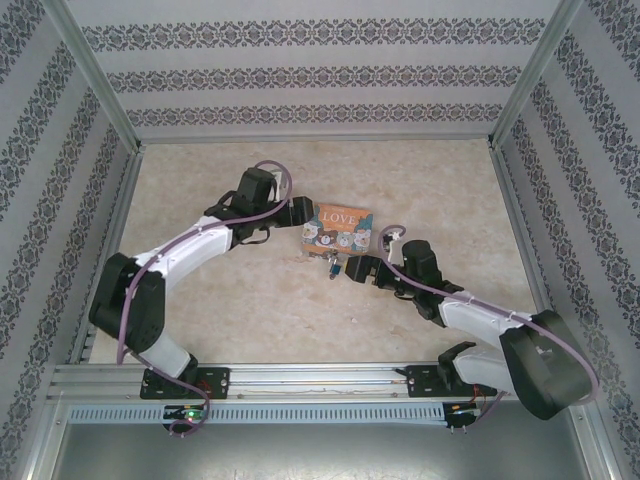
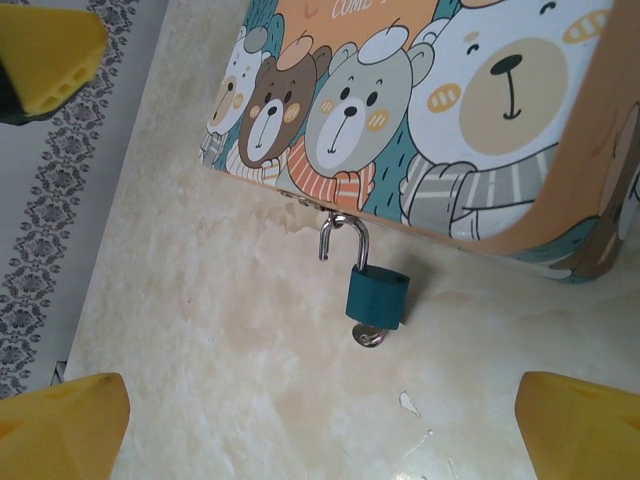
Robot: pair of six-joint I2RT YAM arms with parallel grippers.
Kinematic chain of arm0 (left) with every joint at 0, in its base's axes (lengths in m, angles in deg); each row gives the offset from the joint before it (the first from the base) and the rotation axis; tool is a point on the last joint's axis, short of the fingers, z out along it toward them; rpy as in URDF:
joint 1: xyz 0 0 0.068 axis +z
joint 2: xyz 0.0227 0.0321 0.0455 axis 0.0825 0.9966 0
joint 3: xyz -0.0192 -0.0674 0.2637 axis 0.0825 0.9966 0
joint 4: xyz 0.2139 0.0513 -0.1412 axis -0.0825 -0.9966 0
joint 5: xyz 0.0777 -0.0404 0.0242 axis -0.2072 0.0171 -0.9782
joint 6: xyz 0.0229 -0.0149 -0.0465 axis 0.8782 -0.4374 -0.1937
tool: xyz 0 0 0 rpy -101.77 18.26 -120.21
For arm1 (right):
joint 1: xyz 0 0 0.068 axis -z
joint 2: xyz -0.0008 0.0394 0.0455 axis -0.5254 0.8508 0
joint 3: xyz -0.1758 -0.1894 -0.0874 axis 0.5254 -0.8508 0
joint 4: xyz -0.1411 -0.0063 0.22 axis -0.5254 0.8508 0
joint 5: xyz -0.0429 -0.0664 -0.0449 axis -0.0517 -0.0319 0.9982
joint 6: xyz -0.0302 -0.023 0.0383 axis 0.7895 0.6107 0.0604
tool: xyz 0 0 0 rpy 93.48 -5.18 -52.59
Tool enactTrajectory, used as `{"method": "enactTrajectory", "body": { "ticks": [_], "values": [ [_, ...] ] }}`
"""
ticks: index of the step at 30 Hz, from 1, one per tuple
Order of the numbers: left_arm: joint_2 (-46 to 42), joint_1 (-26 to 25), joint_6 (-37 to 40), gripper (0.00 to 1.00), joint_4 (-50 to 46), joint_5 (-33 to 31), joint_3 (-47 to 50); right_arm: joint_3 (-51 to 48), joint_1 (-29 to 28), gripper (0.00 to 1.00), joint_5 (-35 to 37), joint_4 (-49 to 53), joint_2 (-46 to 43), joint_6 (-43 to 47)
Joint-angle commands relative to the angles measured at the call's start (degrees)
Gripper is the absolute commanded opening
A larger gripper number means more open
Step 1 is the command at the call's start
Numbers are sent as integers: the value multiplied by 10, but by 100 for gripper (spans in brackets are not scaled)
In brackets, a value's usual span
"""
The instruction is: Unlock a padlock with a key
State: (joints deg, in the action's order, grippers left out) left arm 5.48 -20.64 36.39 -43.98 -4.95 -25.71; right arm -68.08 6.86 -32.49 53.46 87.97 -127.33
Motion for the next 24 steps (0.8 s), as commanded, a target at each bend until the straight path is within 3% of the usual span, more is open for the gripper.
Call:
{"method": "enactTrajectory", "body": {
  "ticks": [1,13,24],
  "values": [
    [33,8,22,84,-2,41,-39,31,7,98,-10,-34,17,-8],
    [166,24,11,71,-39,89,-117,48,7,99,-19,-109,90,-17],
    [188,24,-23,56,-31,93,-66,66,22,99,-19,-120,123,15]
  ]
}}
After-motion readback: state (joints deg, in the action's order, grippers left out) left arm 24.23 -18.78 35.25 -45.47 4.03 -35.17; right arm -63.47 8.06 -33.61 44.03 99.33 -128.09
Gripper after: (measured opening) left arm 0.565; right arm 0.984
